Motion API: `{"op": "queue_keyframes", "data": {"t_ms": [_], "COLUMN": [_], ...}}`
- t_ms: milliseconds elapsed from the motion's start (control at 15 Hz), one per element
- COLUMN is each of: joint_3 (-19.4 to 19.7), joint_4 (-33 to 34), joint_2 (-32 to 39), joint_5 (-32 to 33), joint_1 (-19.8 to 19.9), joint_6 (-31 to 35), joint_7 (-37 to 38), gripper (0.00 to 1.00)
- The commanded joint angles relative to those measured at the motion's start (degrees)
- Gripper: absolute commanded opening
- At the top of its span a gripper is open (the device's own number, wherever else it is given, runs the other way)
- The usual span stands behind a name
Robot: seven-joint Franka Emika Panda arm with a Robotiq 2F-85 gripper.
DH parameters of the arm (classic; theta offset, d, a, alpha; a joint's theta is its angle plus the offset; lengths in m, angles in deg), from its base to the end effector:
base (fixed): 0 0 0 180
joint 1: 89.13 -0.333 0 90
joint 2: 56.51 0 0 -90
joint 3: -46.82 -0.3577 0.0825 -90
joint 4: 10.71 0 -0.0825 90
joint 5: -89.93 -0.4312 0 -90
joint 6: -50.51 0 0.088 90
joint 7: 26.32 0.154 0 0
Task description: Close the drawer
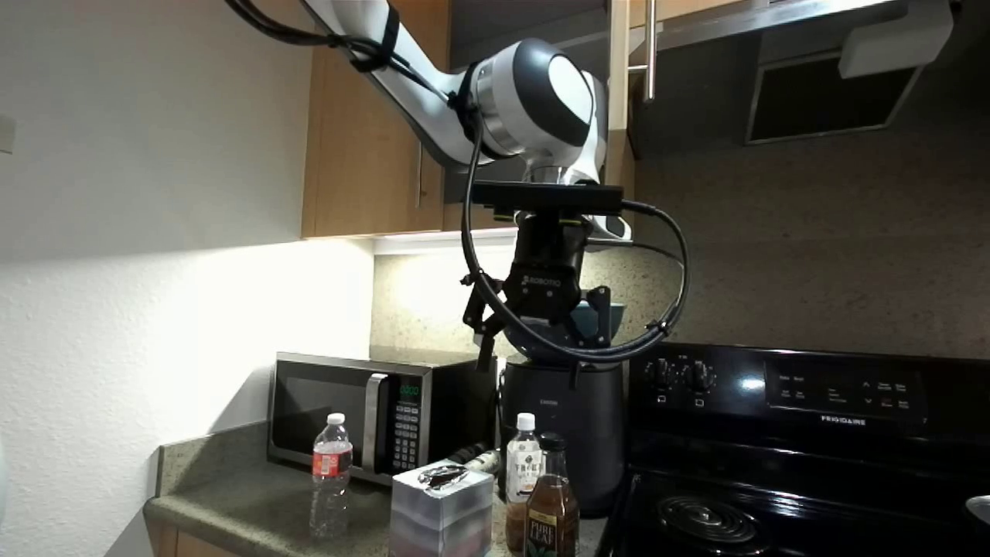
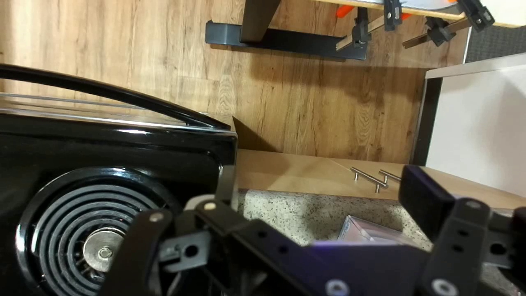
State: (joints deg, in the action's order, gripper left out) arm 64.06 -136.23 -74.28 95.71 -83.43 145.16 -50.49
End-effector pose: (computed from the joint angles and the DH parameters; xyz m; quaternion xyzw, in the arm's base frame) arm 0.4140 -0.1979 0.4688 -0.9922 -0.0329 0.1119 0.0431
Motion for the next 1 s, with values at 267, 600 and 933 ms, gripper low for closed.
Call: {"op": "queue_keyframes", "data": {"t_ms": [267, 600, 933], "joint_3": [-5.0, -6.7, -7.0], "joint_4": [0.3, -0.9, -2.9], "joint_2": [-2.3, -9.5, -21.0], "joint_5": [-2.7, -1.2, 0.7], "joint_1": [-1.8, -2.2, -0.9], "joint_6": [-6.4, -15.3, -19.3], "joint_7": [-1.7, -0.7, 4.0], "gripper": [1.0, 1.0, 1.0]}}
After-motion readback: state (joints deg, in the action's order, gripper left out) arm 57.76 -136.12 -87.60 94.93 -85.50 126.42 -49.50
